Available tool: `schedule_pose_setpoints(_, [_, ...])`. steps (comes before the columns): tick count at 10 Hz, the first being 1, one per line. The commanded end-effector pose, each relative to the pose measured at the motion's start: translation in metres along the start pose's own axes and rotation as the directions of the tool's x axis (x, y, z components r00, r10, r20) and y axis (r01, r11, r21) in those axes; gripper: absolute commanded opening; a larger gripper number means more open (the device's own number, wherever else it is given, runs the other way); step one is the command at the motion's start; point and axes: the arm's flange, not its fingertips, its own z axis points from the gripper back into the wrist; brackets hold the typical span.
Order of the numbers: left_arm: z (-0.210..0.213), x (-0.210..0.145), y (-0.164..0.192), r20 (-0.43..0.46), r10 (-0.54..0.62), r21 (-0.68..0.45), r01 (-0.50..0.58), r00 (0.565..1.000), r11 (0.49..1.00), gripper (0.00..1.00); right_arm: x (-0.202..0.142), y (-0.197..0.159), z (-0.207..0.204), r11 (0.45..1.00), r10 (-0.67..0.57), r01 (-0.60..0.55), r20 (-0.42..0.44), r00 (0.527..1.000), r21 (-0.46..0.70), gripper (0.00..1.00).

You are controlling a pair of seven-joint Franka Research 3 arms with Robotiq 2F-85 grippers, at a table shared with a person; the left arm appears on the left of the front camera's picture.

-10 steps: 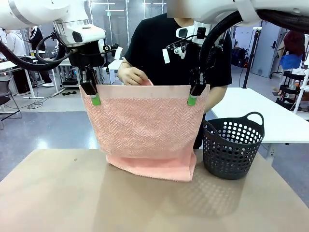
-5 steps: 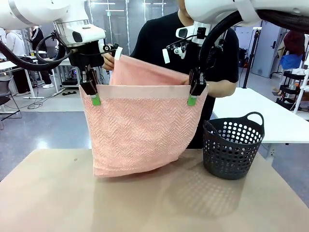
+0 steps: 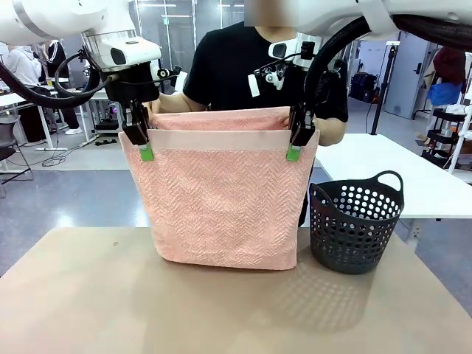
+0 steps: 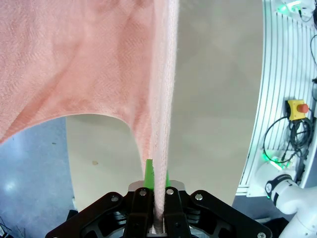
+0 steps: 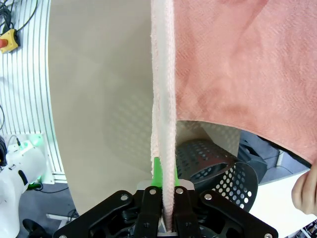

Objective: Fold the towel.
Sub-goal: Release the end of the 100 cm Hotel Towel you were holding and grab the top end of the folded side.

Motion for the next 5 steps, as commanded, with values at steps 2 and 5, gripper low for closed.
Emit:
schedule_pose_setpoints(2, [0.0009,-0.0011,-0.0002,-0.001,-0.003,0.000,0.003,1.000,1.000,0.00,-0.0009,-0.0002,0.0000,1.000,-0.002,0.002,-0.001,1.000,0.001,0.00])
schedule_pose_setpoints(5, [0.0009,-0.0011,-0.0002,-0.001,-0.003,0.000,0.003,1.000,1.000,0.00,-0.0009,-0.0002,0.0000,1.000,-0.002,0.002,-0.001,1.000,0.001,0.00])
